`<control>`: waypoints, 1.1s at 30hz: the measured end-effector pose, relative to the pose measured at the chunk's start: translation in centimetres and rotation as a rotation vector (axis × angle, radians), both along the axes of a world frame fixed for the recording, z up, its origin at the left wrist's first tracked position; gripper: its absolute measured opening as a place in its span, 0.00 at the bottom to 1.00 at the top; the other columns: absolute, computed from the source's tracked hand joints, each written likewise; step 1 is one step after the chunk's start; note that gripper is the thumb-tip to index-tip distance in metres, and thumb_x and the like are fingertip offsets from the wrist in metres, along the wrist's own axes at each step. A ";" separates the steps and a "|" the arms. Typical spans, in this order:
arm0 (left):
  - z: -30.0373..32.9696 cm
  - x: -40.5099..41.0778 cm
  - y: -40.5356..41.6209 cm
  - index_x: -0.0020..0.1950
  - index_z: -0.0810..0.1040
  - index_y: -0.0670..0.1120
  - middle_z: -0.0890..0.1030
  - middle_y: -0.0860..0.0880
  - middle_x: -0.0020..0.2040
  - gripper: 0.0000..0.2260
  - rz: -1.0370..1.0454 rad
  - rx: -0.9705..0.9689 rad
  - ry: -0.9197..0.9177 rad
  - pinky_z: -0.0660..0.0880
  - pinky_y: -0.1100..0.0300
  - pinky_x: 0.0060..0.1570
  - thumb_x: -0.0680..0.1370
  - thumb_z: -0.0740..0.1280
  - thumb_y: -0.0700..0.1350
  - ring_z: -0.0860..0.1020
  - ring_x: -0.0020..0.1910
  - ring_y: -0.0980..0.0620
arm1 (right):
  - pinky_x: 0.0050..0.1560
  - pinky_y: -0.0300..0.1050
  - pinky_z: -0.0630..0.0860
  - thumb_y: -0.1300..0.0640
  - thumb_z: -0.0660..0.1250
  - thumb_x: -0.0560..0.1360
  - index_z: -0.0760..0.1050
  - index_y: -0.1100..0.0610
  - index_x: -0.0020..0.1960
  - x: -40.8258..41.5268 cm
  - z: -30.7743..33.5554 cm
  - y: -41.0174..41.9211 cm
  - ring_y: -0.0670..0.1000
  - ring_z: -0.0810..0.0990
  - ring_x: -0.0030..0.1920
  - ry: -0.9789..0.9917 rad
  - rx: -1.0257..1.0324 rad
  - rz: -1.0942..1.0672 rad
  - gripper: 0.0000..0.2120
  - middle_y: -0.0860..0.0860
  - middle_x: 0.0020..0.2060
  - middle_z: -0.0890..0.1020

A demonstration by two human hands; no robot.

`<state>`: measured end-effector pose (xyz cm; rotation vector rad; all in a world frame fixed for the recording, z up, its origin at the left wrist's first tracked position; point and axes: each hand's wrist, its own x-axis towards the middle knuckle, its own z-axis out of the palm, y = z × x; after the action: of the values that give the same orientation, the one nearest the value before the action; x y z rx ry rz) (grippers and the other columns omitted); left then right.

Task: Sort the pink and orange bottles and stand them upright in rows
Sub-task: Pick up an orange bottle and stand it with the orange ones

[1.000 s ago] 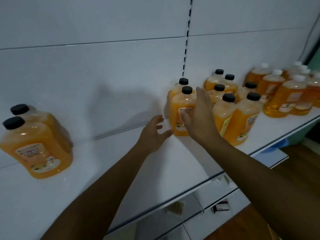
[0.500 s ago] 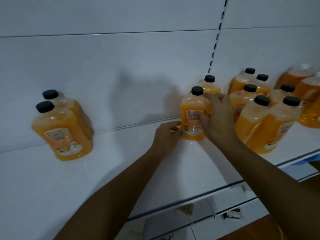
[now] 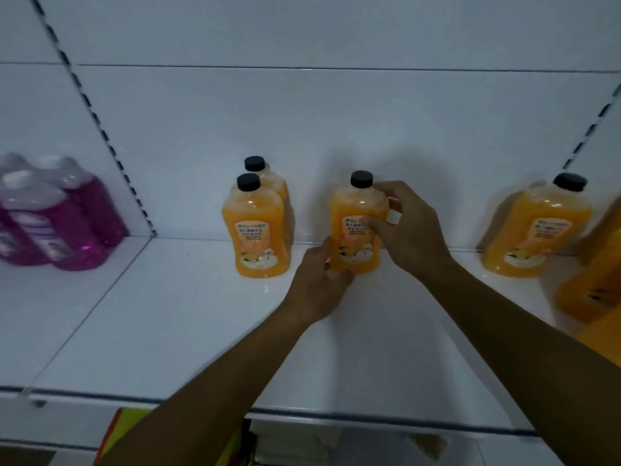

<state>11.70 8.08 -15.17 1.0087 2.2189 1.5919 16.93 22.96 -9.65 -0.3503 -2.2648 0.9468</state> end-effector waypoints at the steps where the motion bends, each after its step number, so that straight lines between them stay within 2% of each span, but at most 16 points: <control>1: 0.1 0.0 -0.8 0.69 0.69 0.54 0.75 0.59 0.60 0.20 0.000 -0.016 0.004 0.73 0.62 0.59 0.79 0.67 0.42 0.74 0.56 0.60 | 0.51 0.32 0.71 0.59 0.74 0.71 0.72 0.54 0.65 -0.8 0.0 -0.6 0.46 0.76 0.56 0.005 -0.011 0.032 0.23 0.48 0.58 0.78; 4: 0.1 0.0 -2.3 0.76 0.59 0.53 0.66 0.61 0.63 0.28 0.013 -0.073 -0.013 0.67 0.65 0.59 0.79 0.67 0.46 0.68 0.59 0.62 | 0.52 0.28 0.70 0.59 0.74 0.71 0.72 0.56 0.65 -2.9 -0.1 -1.6 0.46 0.76 0.57 0.021 -0.003 0.090 0.23 0.49 0.58 0.78; 7: -0.2 -0.5 -3.1 0.77 0.56 0.54 0.66 0.58 0.70 0.31 0.054 -0.084 0.012 0.67 0.62 0.62 0.78 0.68 0.47 0.68 0.65 0.58 | 0.60 0.40 0.72 0.59 0.74 0.71 0.73 0.58 0.65 -4.3 -0.2 -2.3 0.50 0.75 0.60 0.023 0.079 0.099 0.24 0.52 0.60 0.77; 10: -0.1 -1.1 -3.4 0.76 0.57 0.54 0.65 0.61 0.68 0.31 0.080 -0.056 0.011 0.66 0.65 0.63 0.78 0.68 0.44 0.66 0.66 0.61 | 0.62 0.45 0.72 0.58 0.75 0.70 0.73 0.58 0.64 -5.2 -0.2 -2.7 0.51 0.75 0.60 0.036 0.116 0.096 0.24 0.54 0.60 0.74; 15: -0.3 -1.5 -3.4 0.77 0.54 0.54 0.63 0.56 0.75 0.32 0.090 -0.071 0.011 0.62 0.60 0.69 0.78 0.68 0.44 0.62 0.73 0.56 | 0.61 0.45 0.72 0.57 0.75 0.70 0.73 0.58 0.64 -6.4 -0.3 -3.1 0.52 0.75 0.58 0.016 0.154 0.089 0.24 0.56 0.60 0.73; 20: -0.5 -2.0 -3.0 0.78 0.50 0.54 0.60 0.54 0.77 0.34 0.089 -0.165 0.031 0.64 0.53 0.72 0.79 0.67 0.49 0.61 0.75 0.51 | 0.57 0.36 0.68 0.56 0.75 0.70 0.74 0.58 0.63 -6.9 -0.7 -3.4 0.51 0.75 0.58 0.040 0.183 0.048 0.23 0.55 0.59 0.73; 24: -0.6 -2.3 -2.6 0.79 0.48 0.53 0.58 0.53 0.78 0.36 0.095 -0.214 0.049 0.60 0.57 0.70 0.79 0.67 0.49 0.59 0.76 0.49 | 0.56 0.44 0.72 0.53 0.74 0.71 0.73 0.55 0.64 -7.2 -0.7 -3.6 0.51 0.74 0.60 0.014 0.234 -0.024 0.24 0.51 0.61 0.73; 27: -0.6 -2.5 -2.5 0.79 0.46 0.54 0.56 0.53 0.79 0.36 0.095 -0.237 0.037 0.59 0.57 0.71 0.79 0.66 0.49 0.57 0.77 0.49 | 0.56 0.49 0.74 0.53 0.73 0.71 0.72 0.53 0.64 -7.2 -0.5 -3.7 0.51 0.73 0.61 0.004 0.242 -0.032 0.23 0.50 0.62 0.73; 30: -0.6 -2.2 -2.3 0.79 0.47 0.54 0.56 0.53 0.79 0.35 0.117 -0.238 0.022 0.60 0.55 0.71 0.79 0.66 0.50 0.58 0.77 0.48 | 0.58 0.55 0.75 0.53 0.73 0.72 0.70 0.52 0.67 -6.7 -0.6 -3.6 0.51 0.73 0.61 -0.009 0.240 -0.009 0.25 0.50 0.63 0.72; 33: -0.6 -1.1 -2.1 0.79 0.53 0.53 0.59 0.52 0.78 0.32 0.137 -0.191 -0.019 0.65 0.50 0.71 0.79 0.66 0.51 0.63 0.75 0.48 | 0.60 0.55 0.74 0.51 0.71 0.74 0.65 0.52 0.72 -5.3 -0.9 -3.2 0.53 0.73 0.62 -0.028 0.220 0.007 0.30 0.52 0.66 0.72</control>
<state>10.62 5.98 -15.81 0.8016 2.4184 1.3998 11.59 19.76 -10.51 -0.2600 -2.3688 0.6906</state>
